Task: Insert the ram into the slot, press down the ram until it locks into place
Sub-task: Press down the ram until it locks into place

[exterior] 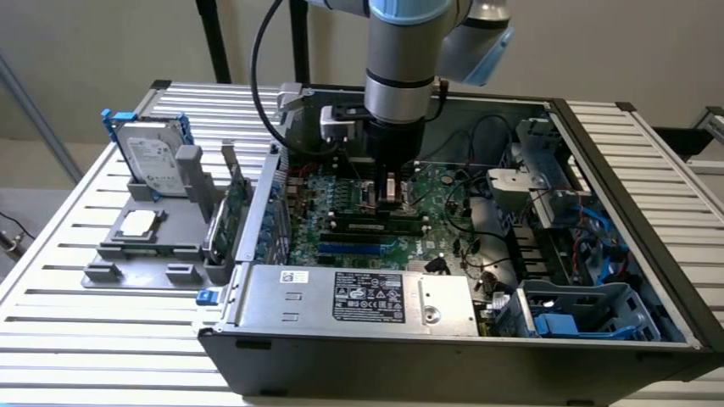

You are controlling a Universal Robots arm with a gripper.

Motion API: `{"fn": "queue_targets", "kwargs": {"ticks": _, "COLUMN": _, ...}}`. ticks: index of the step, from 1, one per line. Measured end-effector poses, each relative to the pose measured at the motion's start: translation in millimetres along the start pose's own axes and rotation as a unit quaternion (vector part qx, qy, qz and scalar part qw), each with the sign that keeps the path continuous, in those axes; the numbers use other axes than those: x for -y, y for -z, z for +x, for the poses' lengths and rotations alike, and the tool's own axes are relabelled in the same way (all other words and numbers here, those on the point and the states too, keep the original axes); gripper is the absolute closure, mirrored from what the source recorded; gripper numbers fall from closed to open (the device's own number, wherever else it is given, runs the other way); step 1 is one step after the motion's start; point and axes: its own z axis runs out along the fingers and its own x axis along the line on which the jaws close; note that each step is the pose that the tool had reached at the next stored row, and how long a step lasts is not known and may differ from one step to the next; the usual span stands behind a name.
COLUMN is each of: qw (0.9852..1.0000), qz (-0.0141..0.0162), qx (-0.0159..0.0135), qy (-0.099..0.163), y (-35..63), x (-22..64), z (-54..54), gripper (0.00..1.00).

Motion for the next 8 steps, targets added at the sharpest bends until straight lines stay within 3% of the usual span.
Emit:
{"fn": "queue_targets", "kwargs": {"ticks": 4, "qw": 1.0000, "qz": -0.0019, "qx": -0.0007, "qy": -0.001, "y": 18.5, "x": 4.0, "z": 1.4, "gripper": 0.89}}
{"fn": "queue_targets", "kwargs": {"ticks": 8, "qw": 1.0000, "qz": -0.0063, "qx": -0.0008, "qy": -0.001, "y": 36.6, "x": 8.5, "z": 2.9, "gripper": 0.89}}
